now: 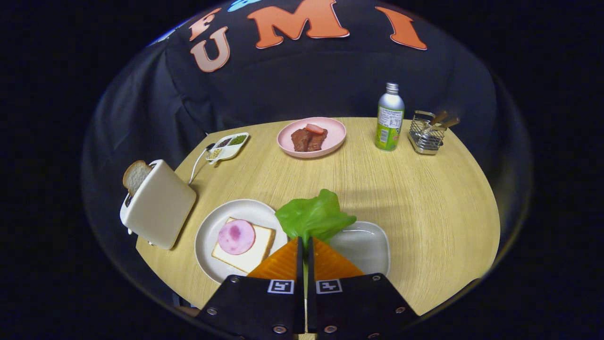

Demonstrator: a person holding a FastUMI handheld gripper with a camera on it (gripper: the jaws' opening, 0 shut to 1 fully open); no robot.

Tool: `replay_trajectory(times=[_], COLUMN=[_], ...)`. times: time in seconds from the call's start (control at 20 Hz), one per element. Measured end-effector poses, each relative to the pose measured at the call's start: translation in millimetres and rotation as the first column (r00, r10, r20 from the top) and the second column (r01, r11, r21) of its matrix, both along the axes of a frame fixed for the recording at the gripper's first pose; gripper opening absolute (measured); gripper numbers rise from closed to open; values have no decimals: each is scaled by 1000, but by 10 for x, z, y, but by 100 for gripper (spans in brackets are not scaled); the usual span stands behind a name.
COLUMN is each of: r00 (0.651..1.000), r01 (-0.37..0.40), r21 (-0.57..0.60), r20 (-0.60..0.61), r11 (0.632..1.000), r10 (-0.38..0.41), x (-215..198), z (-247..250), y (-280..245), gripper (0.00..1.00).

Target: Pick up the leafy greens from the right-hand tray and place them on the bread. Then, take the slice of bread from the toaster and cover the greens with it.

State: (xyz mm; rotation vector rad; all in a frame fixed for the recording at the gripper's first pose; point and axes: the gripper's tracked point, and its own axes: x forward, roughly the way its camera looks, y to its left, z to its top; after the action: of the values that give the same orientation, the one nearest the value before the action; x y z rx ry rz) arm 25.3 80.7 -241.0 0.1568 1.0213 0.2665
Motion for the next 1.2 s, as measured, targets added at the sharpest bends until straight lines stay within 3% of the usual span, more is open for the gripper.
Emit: replay_trajectory(times=[0.35,0.75,1.0,1.2], r00=[990,968,969,975], r01=[-138,-242,-234,-204], r21=[43,74,14,-19], r20=[-2,-50,-76,-89], r11=[990,968,972,979], r10=[138,246,234,202], x=[-96,-191,-115,-36], z=[47,-122,-348,-478], y=[646,1183,1167,1079], gripper=[3,3,4,11])
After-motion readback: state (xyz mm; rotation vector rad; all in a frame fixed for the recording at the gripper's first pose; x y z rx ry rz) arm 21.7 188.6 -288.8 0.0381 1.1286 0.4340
